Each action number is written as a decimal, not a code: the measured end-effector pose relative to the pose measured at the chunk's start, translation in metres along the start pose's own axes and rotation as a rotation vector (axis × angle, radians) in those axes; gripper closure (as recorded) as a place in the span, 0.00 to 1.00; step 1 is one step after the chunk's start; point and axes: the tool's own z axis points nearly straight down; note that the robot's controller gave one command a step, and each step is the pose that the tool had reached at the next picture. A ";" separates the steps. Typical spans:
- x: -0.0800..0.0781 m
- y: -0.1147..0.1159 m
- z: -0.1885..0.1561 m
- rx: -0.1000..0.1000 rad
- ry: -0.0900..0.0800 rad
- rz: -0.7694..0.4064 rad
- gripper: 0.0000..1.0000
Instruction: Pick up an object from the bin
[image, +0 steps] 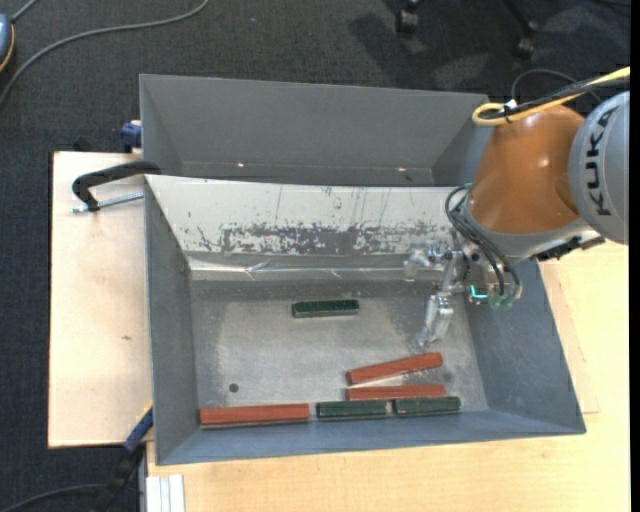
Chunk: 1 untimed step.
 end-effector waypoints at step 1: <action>0.053 0.017 -0.062 0.000 -0.010 0.051 0.00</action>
Offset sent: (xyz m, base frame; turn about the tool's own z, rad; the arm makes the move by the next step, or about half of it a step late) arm -0.0519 0.0151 0.0582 0.0526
